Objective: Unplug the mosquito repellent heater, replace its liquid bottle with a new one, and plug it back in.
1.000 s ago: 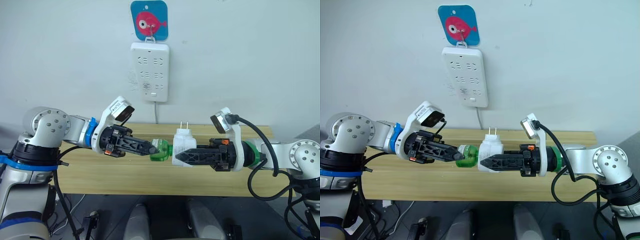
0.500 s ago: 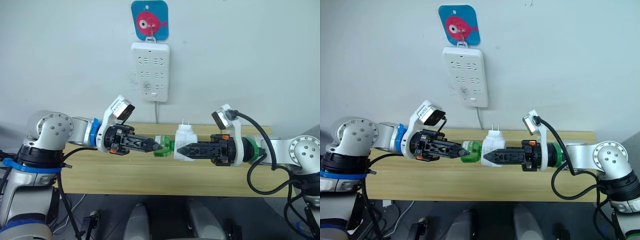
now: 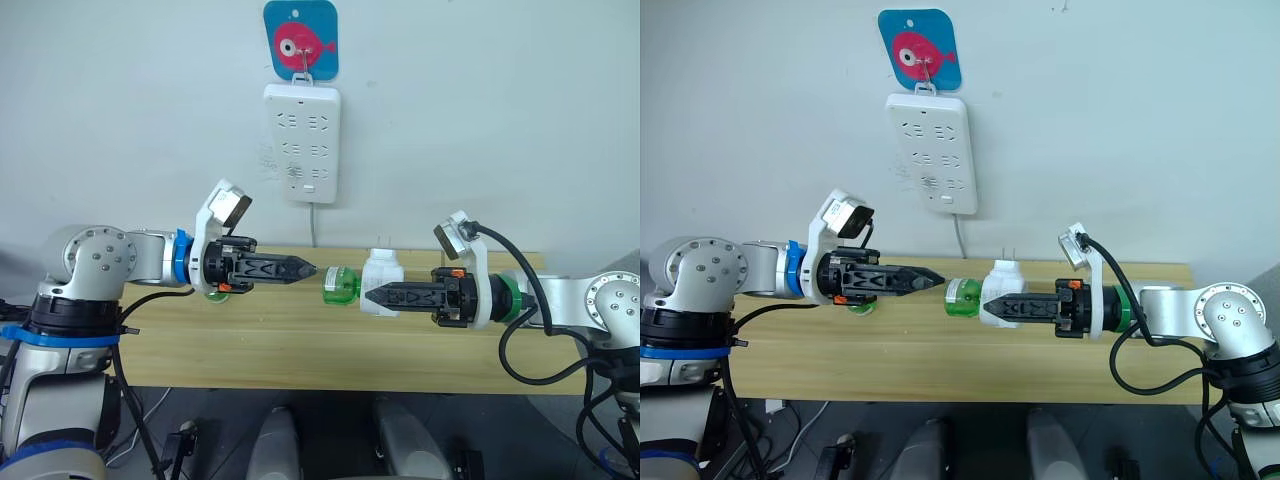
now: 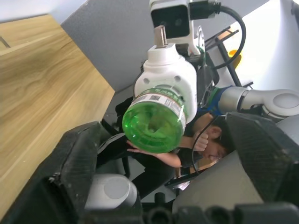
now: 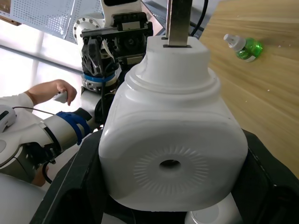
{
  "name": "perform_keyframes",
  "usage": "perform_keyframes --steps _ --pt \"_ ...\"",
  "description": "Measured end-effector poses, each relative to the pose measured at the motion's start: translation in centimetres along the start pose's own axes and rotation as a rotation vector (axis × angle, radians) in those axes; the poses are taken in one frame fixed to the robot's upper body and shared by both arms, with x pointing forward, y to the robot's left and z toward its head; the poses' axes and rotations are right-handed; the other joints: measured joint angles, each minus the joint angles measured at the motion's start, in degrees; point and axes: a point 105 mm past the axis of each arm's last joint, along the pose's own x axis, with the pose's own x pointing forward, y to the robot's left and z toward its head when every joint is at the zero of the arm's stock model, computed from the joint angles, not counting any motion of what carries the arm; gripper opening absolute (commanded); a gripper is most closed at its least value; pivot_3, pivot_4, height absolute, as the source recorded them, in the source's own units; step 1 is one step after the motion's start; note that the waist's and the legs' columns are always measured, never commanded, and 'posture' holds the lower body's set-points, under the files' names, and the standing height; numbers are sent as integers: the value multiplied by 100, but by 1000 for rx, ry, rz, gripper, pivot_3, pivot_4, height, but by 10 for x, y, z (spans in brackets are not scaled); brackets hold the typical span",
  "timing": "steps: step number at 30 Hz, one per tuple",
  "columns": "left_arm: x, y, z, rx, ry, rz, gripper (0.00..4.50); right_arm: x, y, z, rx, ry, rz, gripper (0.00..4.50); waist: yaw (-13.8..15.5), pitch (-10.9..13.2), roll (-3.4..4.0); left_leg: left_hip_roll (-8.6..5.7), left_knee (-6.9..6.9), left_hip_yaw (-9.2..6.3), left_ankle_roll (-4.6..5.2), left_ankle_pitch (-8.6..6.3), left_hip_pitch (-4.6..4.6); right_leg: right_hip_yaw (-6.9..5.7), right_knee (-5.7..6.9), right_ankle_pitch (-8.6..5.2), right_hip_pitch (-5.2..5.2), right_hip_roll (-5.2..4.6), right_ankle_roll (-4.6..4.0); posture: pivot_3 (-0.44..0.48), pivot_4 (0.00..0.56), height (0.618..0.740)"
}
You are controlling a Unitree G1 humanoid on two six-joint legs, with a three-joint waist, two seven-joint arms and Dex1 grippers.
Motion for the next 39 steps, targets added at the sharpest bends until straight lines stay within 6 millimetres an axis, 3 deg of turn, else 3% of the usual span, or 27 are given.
perform_keyframes --steps 3,6,10,13,16,25,33,39 --pt "-2 6 -4 58 -4 37 4500 0 0 0 1 0 -1 3026 0 0 1 1 -1 0 0 0 0 0 0 0 -1 0 0 -134 229 725" --pt "-12 19 -6 270 5 155 4500 -1 -2 -1 7 -3 -7 3026 0 2 4 3 -5 5 0 0 0 4 0 14 -6 0 -25 -132 227 725" --pt "-12 36 -15 840 38 242 4500 -4 -2 0 4 -13 -13 3026 67 2 5 2 -7 18 -1 0 -4 11 -11 15 -9 -5 -27 -126 223 725" --pt "6 26 -29 1211 5 135 4500 -4 -2 0 4 -16 -15 3026 113 3 4 1 -2 16 -2 0 -17 7 -20 16 -11 -8 -27 -127 222 725" --pt "13 18 -31 1382 -31 99 4500 -4 -2 0 4 -16 -14 3026 142 3 4 -3 0 14 -1 0 -18 7 -19 16 -11 -8 -27 -127 222 725" --pt "27 7 -15 1500 -137 73 4500 -2 -1 0 1 -11 -7 3026 96 3 4 -3 3 9 0 0 -18 4 -10 17 -10 -3 -25 -128 221 725" --pt "36 12 -20 1505 -116 22 4500 -2 -1 0 -2 -10 -8 3026 72 3 4 -1 3 8 0 0 -15 3 -4 17 -10 1 -26 -149 226 725" --pt "39 12 -19 1514 -120 9 2645 -3 -1 2 -4 -16 -9 3026 69 3 4 -2 5 8 -1 0 -15 4 -3 17 -10 0 -25 -151 227 725"
